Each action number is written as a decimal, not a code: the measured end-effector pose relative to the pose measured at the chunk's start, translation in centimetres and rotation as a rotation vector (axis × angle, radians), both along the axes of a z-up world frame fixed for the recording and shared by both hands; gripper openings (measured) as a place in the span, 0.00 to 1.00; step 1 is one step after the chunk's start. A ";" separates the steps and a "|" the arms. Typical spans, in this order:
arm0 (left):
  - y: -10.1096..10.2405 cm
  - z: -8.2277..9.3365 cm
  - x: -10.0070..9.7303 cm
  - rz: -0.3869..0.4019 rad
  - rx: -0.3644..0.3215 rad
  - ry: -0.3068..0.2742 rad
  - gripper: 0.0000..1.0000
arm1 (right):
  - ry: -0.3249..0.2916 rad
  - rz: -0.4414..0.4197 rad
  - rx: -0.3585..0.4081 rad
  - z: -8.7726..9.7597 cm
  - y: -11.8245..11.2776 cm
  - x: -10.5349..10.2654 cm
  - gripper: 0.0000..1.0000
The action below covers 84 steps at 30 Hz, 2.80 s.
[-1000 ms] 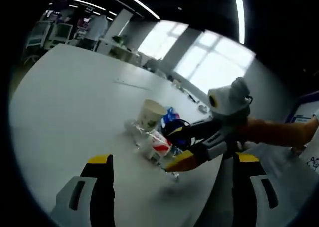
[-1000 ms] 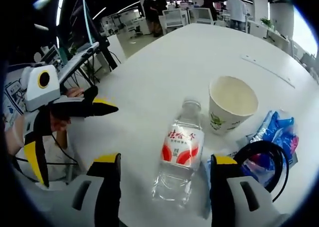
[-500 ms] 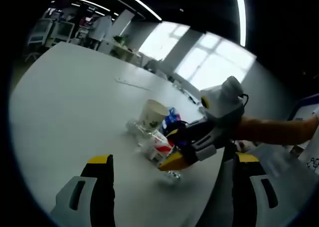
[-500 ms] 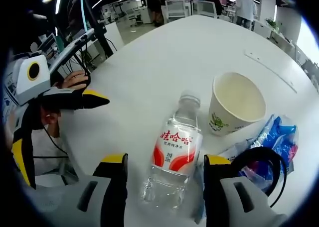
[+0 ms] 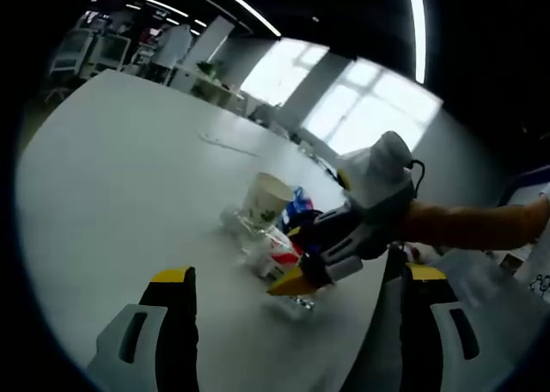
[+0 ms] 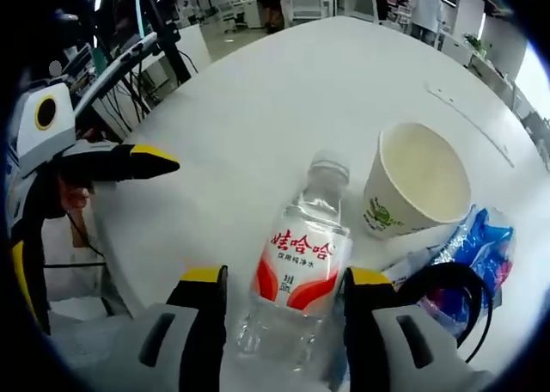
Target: Arrange the tabletop items into an orderly group along one side of the table until the central work area is clear of visible clutter.
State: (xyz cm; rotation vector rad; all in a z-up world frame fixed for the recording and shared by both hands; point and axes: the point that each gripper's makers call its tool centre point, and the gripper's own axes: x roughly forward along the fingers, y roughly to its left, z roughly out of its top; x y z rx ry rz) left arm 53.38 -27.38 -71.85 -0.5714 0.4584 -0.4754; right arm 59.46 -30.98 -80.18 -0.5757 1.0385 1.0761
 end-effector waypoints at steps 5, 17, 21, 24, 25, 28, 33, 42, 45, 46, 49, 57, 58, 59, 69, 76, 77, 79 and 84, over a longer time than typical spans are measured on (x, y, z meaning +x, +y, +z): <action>-0.1 -0.1 0.2 -0.003 -0.004 -0.001 0.96 | -0.001 0.001 -0.020 -0.2 -0.2 0.1 0.49; -0.2 -0.5 0.6 -0.008 -0.012 0.002 0.96 | -0.026 0.025 -0.077 -1.0 -0.3 0.3 0.46; -0.2 -0.6 0.7 -0.010 -0.014 0.004 0.95 | -0.037 0.024 -0.093 -1.4 -0.3 0.5 0.47; 0.0 -0.8 0.9 -0.007 -0.022 0.008 0.94 | -0.055 0.029 -0.096 -1.4 -0.2 0.5 0.46; 0.1 -0.8 1.0 -0.004 -0.025 0.010 0.94 | -0.061 0.026 -0.096 -1.5 -0.1 0.6 0.45; 0.2 -0.8 1.0 0.001 -0.027 0.010 0.94 | -0.071 0.031 -0.086 -1.9 0.4 0.8 0.40; 0.7 -1.0 1.3 0.014 -0.037 0.019 0.91 | -0.062 0.023 -0.083 -1.7 0.2 0.6 0.40; 2.2 -1.5 3.9 0.134 -0.137 0.048 0.79 | -0.062 0.024 -0.076 -1.6 0.2 0.6 0.39; 2.5 -1.3 5.3 0.182 -0.202 0.050 0.74 | -0.064 0.022 -0.070 -1.6 0.2 0.7 0.39; 2.6 -1.6 5.7 0.189 -0.201 0.057 0.72 | -0.066 0.021 -0.068 -1.6 0.2 0.7 0.39; 2.6 -2.3 6.6 0.214 -0.204 0.085 0.70 | -0.072 0.019 -0.057 -1.6 0.4 0.9 0.39; 3.0 -4.5 8.3 0.311 -0.250 0.164 0.61 | -0.077 0.014 -0.039 -1.6 0.6 1.3 0.38; 2.9 -4.6 8.4 0.309 -0.251 0.165 0.60 | -0.077 0.013 -0.035 -1.6 0.6 1.3 0.38; 2.7 -4.8 8.5 0.311 -0.253 0.167 0.59 | -0.078 0.012 -0.027 -1.6 0.6 1.4 0.38; 1.4 -5.6 9.6 0.307 -0.290 0.195 0.54 | -0.088 -0.007 0.031 -1.4 0.7 1.6 0.37; 1.3 -5.9 10.2 0.311 -0.309 0.201 0.51 | -0.080 -0.006 0.043 -1.4 0.7 1.3 0.38; 1.3 -5.9 10.2 0.312 -0.310 0.204 0.50 | -0.081 -0.006 0.046 -1.4 0.7 1.3 0.38; 1.3 -6.0 10.4 0.315 -0.312 0.203 0.49 | -0.081 -0.009 0.051 -1.3 0.7 1.2 0.38; 1.2 -6.3 10.5 0.310 -0.324 0.211 0.43 | -0.082 -0.015 0.063 -1.0 0.6 0.7 0.37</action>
